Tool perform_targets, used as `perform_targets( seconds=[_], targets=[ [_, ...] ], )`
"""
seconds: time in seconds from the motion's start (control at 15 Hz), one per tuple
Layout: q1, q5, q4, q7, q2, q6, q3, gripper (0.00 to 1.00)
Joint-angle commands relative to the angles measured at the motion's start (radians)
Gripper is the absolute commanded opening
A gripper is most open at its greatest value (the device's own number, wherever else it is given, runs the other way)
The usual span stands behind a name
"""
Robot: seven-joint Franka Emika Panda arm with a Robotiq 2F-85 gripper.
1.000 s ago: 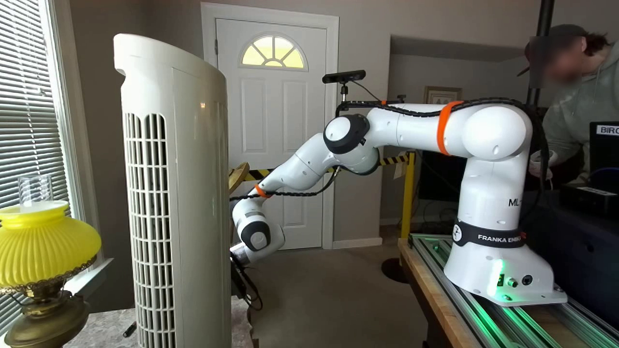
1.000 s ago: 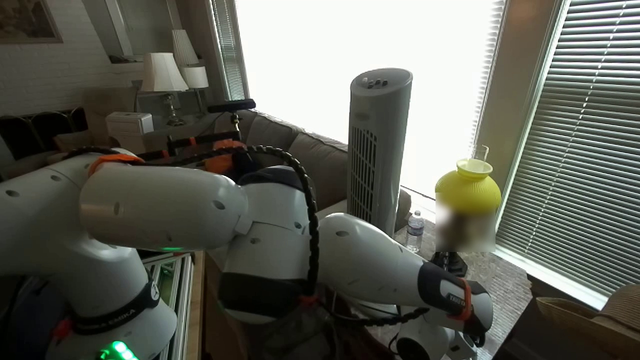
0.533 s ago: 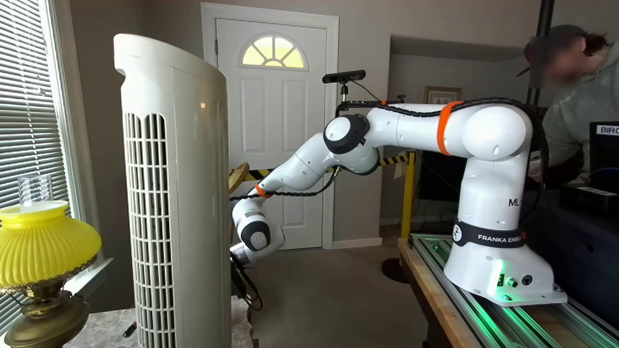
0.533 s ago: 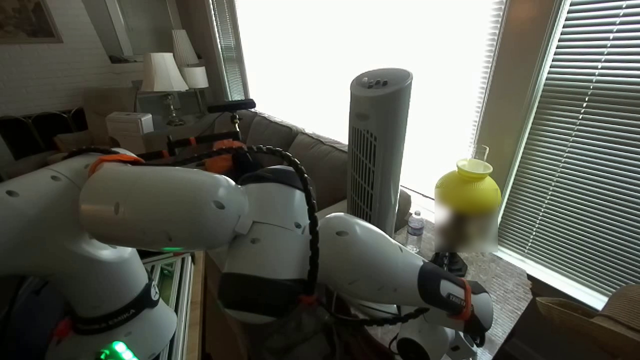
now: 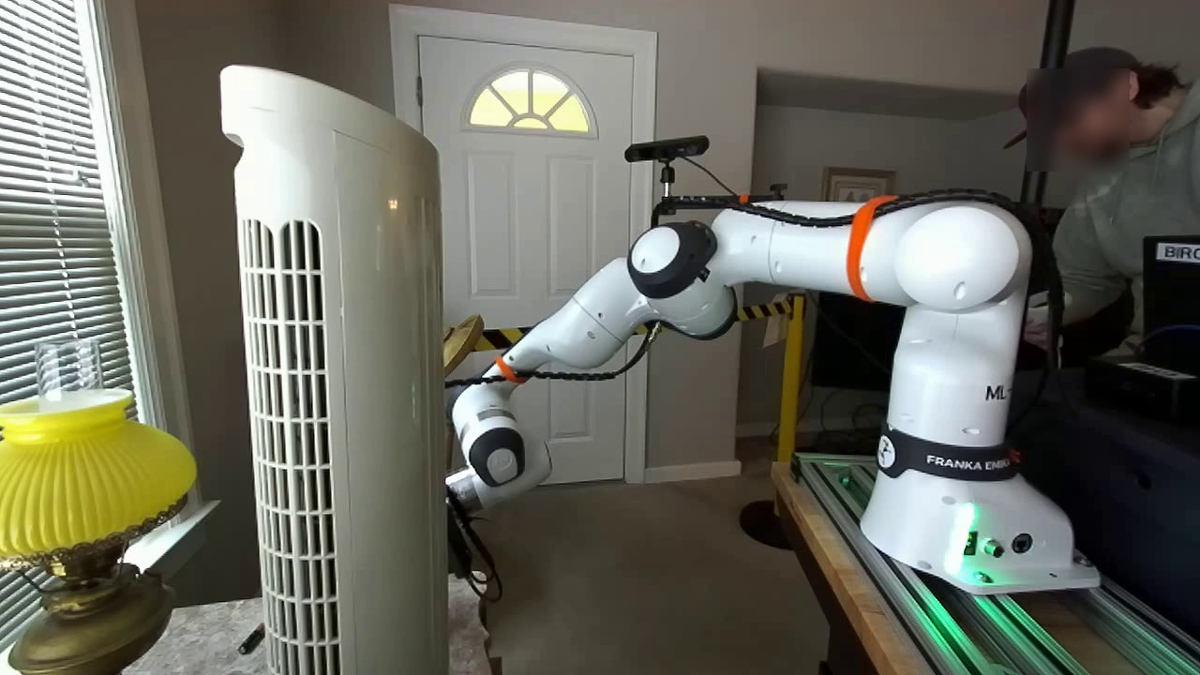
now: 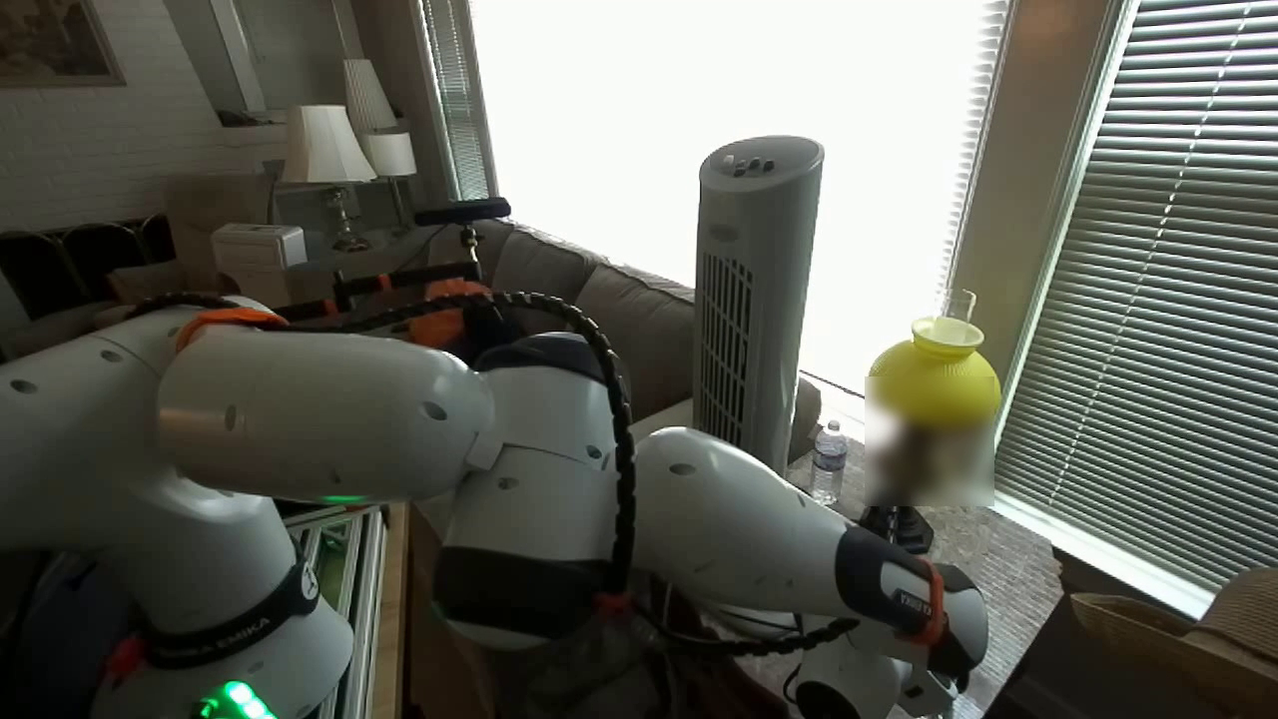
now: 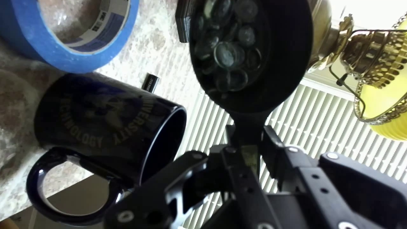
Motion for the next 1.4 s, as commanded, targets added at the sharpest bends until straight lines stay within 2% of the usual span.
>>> perform_targets(
  seconds=[0.0, 0.53, 0.6, 1.33],
  targets=[
    [-0.019, 0.002, -0.015, -0.042, 0.003, -0.058, 0.003, 0.06],
    [-0.037, -0.006, -0.040, -0.070, -0.002, -0.085, -0.004, 0.06],
    [-0.016, 0.000, -0.012, -0.046, 0.000, -0.052, -0.005, 0.23],
    [-0.021, 0.000, -0.020, -0.052, 0.000, -0.057, -0.006, 0.23]
  ],
)
